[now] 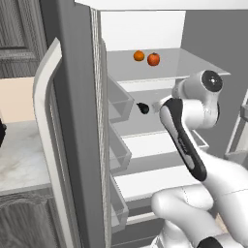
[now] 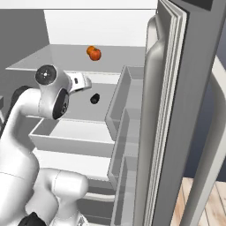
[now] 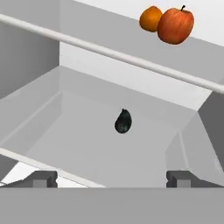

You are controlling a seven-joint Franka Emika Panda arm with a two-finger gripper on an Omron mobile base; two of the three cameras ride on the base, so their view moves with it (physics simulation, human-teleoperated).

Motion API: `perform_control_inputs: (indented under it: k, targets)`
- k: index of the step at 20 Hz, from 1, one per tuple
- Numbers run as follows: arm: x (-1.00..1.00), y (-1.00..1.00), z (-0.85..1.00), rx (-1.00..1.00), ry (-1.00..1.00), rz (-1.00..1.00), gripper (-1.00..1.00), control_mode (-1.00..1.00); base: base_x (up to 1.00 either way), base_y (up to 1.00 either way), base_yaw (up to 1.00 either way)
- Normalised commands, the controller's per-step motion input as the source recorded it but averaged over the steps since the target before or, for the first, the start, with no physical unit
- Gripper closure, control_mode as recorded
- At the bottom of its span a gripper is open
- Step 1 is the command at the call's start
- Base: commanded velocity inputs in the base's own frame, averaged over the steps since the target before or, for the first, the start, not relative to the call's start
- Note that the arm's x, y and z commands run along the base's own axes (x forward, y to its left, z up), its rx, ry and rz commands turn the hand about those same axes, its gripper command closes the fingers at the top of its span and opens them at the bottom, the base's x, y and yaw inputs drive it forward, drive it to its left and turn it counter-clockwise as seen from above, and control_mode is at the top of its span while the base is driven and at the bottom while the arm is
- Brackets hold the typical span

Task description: Place the apple in the correct fridge rack based on whether it is a fruit or vegetable. Finally, close the fridge door.

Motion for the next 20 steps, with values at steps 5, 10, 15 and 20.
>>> perform_control_inputs:
  k: [5,10,15,20]
  targets:
    - [-0.83,0.0,-0.3,0.0,0.02,-0.03,-1.0,-1.0,0.0,0.0,0.0]
    - [-0.38,0.0,-0.04,0.0,0.02,-0.04,-1.0,1.0,-0.13,0.0,0.0]
    - [0.0,0.0,0.0,0.0,0.0,0.0,-1.0,1.0,-0.84,0.0,0.0]
    - [0.0,0.0,0.0,0.0,0.0,0.0,-1.0,1.0,-0.79,0.0,0.0]
